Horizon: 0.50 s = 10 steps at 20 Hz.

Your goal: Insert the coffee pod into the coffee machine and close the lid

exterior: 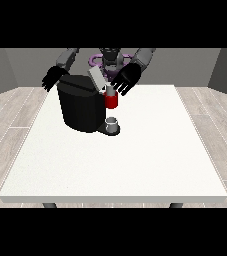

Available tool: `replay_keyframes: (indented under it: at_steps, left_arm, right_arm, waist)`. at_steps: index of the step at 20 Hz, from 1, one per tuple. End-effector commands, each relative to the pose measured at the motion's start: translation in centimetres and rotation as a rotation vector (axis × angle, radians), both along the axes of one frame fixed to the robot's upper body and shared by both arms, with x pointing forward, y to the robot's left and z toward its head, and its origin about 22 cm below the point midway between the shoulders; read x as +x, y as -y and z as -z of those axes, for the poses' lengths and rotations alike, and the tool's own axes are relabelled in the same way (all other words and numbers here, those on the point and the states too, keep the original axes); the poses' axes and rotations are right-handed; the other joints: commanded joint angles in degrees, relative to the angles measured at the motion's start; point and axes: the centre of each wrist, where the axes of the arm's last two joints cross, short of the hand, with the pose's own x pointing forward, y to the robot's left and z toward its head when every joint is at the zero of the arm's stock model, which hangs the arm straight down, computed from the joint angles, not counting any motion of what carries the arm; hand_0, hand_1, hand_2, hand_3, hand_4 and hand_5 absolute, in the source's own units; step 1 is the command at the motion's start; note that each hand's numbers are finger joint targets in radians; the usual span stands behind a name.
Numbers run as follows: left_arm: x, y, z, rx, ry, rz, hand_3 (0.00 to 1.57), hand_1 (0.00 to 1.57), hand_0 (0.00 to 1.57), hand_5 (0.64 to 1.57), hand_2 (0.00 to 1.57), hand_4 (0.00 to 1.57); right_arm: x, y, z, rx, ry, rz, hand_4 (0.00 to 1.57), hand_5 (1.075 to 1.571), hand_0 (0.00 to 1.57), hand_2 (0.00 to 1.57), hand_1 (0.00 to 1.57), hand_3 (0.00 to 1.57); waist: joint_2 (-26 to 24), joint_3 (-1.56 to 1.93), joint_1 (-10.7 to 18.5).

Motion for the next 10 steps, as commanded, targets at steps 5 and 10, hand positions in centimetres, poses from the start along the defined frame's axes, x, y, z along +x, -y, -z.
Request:
replay_keyframes:
  at_steps: [5,10]
  left_arm:
    - [0.0,0.1,0.3,0.012,-0.005,0.019,1.18,1.23,1.23,1.571,1.27,0.48]
    - [0.0,0.3,1.1,-0.01,-0.052,0.057,1.12,1.21,1.21,1.571,1.24,0.46]
  right_arm:
    - [0.7,-0.1,-0.7,0.016,0.018,0.018,0.44,1.571,0.0,0.0,0.0,0.0]
    - [-0.2,1.2,1.5,-0.012,-0.023,0.053,0.42,1.571,0.0,0.0,0.0,0.0]
  waist:
    - [1.62,0.0,1.25]
    - [0.62,0.02,2.51]
